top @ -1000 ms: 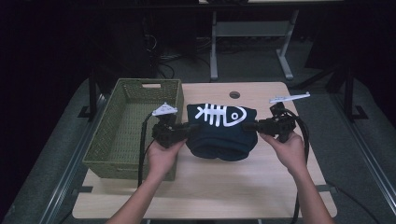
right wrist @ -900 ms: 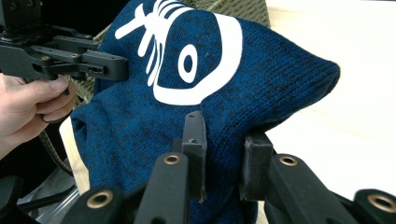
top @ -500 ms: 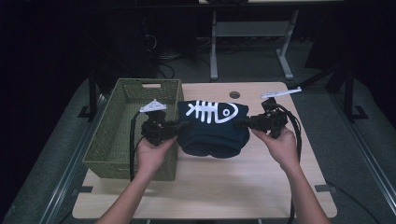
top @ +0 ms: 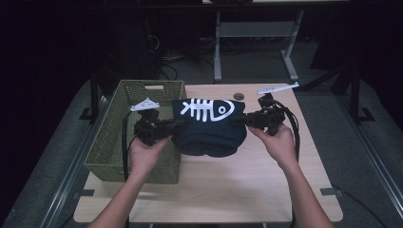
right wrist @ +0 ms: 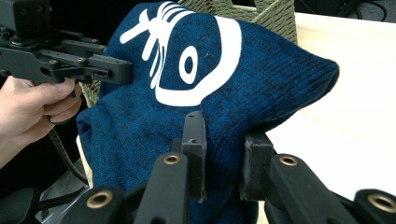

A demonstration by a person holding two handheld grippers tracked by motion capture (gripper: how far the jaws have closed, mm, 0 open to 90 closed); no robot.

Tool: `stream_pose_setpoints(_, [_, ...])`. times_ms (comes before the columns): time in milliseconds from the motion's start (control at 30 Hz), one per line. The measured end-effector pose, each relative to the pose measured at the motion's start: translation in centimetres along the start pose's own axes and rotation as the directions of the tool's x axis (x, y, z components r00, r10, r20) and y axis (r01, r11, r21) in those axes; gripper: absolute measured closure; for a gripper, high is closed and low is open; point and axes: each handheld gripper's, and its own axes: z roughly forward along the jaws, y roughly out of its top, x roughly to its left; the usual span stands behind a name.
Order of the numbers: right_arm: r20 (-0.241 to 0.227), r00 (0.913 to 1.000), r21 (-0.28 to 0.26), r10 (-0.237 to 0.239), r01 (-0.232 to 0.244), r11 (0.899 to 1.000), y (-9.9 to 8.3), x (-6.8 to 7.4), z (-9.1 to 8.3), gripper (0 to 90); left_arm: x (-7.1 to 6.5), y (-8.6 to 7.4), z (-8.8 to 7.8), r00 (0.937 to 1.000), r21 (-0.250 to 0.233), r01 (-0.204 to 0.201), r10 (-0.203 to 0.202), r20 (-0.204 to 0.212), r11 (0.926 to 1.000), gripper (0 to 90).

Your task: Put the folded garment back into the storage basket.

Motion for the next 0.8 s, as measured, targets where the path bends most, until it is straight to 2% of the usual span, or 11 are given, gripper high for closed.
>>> stream_pose_setpoints(400, [-0.005,1.0,0.006,-0.006,0.006,1.0,1.1,0.8,1.1,75.2,0.9,0.1,-1.2,0.9999,-0.008,0.009,-0.009,-0.011,0.9999,72.8])
stream_pose_setpoints(800, [-0.017,0.9997,0.014,-0.017,0.017,1.0,2.1,1.7,2.6,74.8,1.9,0.0,-2.5,0.9989,-0.014,0.019,-0.02,-0.042,0.9997,72.9])
